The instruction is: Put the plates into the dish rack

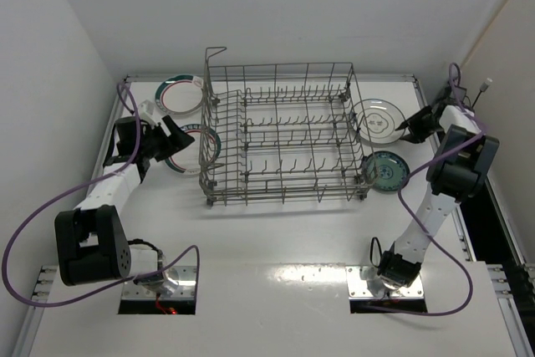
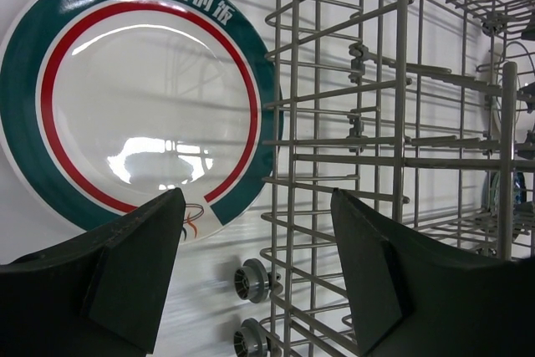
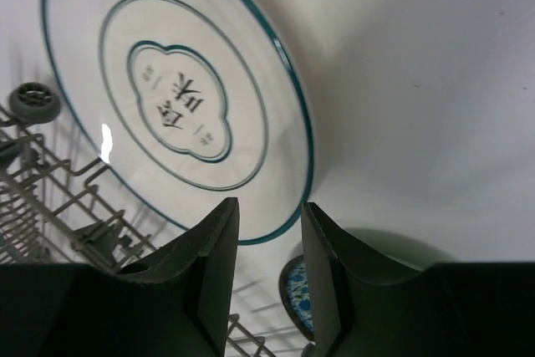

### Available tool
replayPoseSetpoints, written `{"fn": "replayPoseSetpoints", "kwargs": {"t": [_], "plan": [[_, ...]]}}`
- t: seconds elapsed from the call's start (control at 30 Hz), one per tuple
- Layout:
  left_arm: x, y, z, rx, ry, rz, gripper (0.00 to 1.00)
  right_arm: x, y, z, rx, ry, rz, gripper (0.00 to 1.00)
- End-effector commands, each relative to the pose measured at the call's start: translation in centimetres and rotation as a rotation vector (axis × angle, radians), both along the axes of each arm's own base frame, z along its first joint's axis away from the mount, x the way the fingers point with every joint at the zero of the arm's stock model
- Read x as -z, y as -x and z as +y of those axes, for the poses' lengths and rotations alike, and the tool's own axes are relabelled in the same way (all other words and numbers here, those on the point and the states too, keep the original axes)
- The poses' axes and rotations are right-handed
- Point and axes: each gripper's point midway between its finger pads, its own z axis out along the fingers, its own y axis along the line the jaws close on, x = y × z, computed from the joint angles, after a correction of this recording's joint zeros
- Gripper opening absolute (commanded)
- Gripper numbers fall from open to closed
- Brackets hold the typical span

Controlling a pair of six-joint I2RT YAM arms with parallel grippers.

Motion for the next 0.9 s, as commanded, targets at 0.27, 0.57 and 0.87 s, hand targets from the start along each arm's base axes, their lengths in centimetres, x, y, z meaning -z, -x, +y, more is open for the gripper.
{"fn": "replayPoseSetpoints", "kwargs": {"t": [0.27, 0.57, 0.87], "plan": [[-2.4, -1.2, 0.0, 0.017, -0.023, -0.076, 0.68, 2.3, 0.8, -0.9, -0.019, 0.038, 0.067, 0.33], [-2.5, -1.3, 0.2, 0.009, -0.028, -0.075, 0.68, 5.1, 0.8, -0.4, -0.029, 0.016, 0.112, 0.3], [-2.5, -1.3, 0.3, 0.001, -0.033, -0.075, 0.68, 6.0, -0.5, -0.2, -0.065, -0.01, 0.079, 0.11]]}}
